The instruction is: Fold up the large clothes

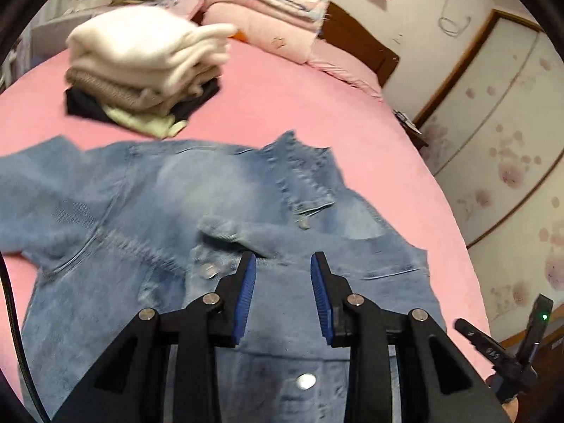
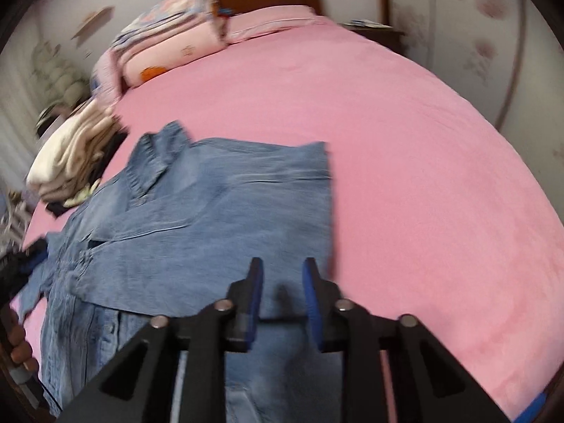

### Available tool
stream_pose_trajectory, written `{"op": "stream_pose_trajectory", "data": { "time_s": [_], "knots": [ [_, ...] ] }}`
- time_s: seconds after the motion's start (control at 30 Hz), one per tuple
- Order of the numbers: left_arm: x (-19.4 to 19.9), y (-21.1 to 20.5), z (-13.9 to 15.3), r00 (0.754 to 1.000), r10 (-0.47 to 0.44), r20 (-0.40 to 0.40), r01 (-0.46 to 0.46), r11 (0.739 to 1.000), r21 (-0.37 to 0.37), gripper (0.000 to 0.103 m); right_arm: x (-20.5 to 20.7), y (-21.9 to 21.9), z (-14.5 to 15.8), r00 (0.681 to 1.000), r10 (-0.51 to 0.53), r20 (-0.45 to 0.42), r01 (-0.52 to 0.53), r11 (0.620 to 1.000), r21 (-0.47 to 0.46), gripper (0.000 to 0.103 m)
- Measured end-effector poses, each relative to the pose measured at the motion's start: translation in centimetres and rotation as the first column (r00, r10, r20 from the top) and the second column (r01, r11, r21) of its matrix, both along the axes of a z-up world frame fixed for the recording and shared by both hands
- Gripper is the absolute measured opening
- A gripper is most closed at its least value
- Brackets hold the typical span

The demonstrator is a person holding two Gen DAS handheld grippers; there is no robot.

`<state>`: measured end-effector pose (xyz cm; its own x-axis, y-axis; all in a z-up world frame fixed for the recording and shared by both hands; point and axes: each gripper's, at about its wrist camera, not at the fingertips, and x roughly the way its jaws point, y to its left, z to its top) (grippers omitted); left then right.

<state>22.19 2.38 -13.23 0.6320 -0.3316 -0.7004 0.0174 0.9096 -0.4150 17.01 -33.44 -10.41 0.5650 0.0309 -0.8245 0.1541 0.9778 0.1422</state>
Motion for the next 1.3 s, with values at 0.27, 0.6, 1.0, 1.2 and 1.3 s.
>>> {"op": "stream_pose_trajectory", "data": {
  "time_s": [0.27,0.6,1.0,1.2,1.3],
  "knots": [
    [3.7,-3.6,-4.9,0.992,-0.052,-0.116,0.066,0.99,0.127,0.03,2.3,-0.5,-5.6,0.988,-0.026,-0.15,0.012,0.996,-0.093,0.001],
    [3.1,-4.2,-8.5,0.98,-0.089,-0.18,0.133,0.959,0.251,0.03,1.8,-1.7,-5.0,0.989,-0.03,-0.144,0.026,0.999,-0.034,0.0],
    [8.2,-6.4,-5.6,0.986,-0.134,-0.104,0.15,0.974,0.168,0.032,11.0,0.3,-2.1,0.99,0.134,-0.041,-0.128,0.985,0.113,0.0],
    [11.1,-6.9,-8.9,0.975,-0.121,-0.185,0.154,0.972,0.178,0.032,15.1,2.0,-6.3,0.969,0.206,-0.139,-0.197,0.977,0.078,0.0],
    [11.6,-6.2,-9.9,0.975,-0.104,-0.197,0.14,0.974,0.18,0.032,16.0,0.0,-8.0,0.977,0.118,-0.179,-0.126,0.992,-0.033,0.0]
  ]
}}
